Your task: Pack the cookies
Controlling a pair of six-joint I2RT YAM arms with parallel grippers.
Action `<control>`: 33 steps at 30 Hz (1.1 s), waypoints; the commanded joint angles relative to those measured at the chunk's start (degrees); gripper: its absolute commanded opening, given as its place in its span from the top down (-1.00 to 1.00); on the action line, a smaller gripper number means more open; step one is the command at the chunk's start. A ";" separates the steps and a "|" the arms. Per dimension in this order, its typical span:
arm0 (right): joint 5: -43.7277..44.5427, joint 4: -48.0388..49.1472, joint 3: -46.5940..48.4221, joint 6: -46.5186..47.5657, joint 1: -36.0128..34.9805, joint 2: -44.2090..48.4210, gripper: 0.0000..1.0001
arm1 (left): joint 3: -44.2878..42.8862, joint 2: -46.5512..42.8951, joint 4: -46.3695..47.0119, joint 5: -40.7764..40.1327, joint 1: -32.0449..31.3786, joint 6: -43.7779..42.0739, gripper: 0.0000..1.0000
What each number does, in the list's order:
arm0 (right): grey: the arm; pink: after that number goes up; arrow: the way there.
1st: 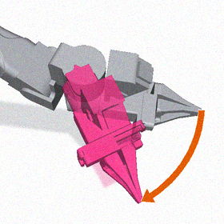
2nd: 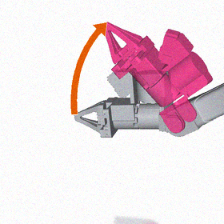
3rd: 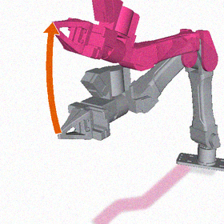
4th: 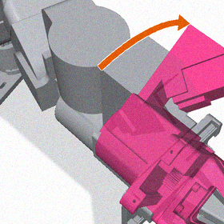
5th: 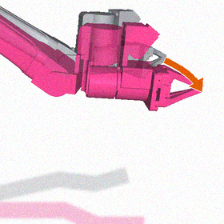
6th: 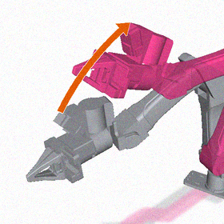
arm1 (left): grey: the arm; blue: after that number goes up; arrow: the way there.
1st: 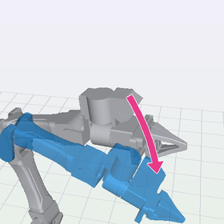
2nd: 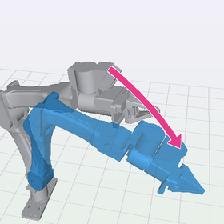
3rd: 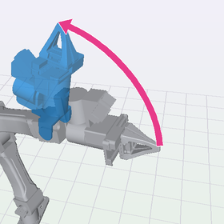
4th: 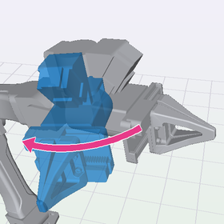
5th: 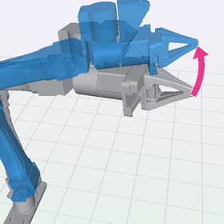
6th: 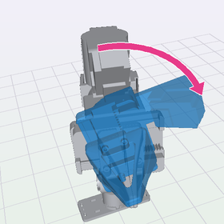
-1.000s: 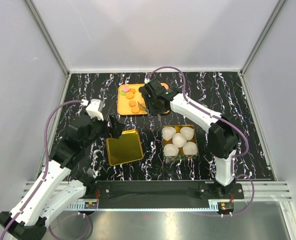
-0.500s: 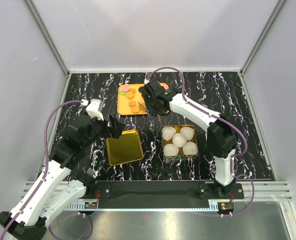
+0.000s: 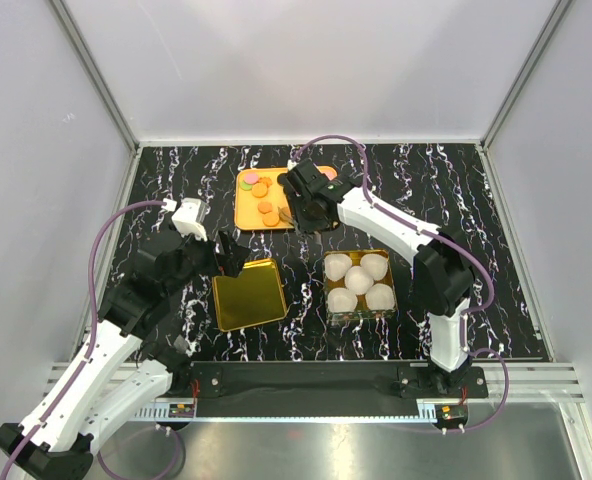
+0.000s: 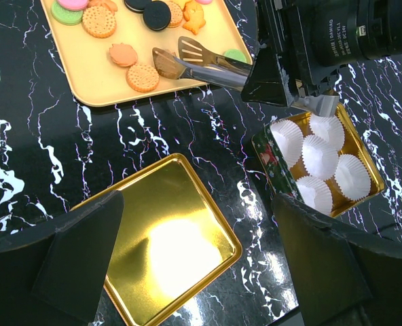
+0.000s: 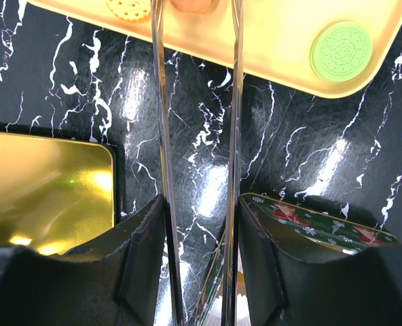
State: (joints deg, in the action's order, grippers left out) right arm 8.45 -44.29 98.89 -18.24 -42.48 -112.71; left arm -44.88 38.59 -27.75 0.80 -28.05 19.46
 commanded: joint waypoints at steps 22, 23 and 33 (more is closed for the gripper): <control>4.82 -1.94 5.08 1.19 -1.11 1.78 0.29 | -1.08 -0.88 1.20 -0.71 0.37 -0.13 -0.98; 5.26 -1.94 5.17 1.28 -1.03 1.96 0.29 | -1.17 -0.80 1.20 -0.62 0.37 -0.13 -0.98; 6.05 -2.11 5.43 1.45 -1.03 3.10 0.29 | -1.17 -0.62 1.29 -0.62 0.37 -0.13 -0.98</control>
State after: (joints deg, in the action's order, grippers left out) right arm 12.67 -46.63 101.67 -17.54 -42.83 -113.89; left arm -44.88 38.61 -27.75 0.80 -28.01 19.46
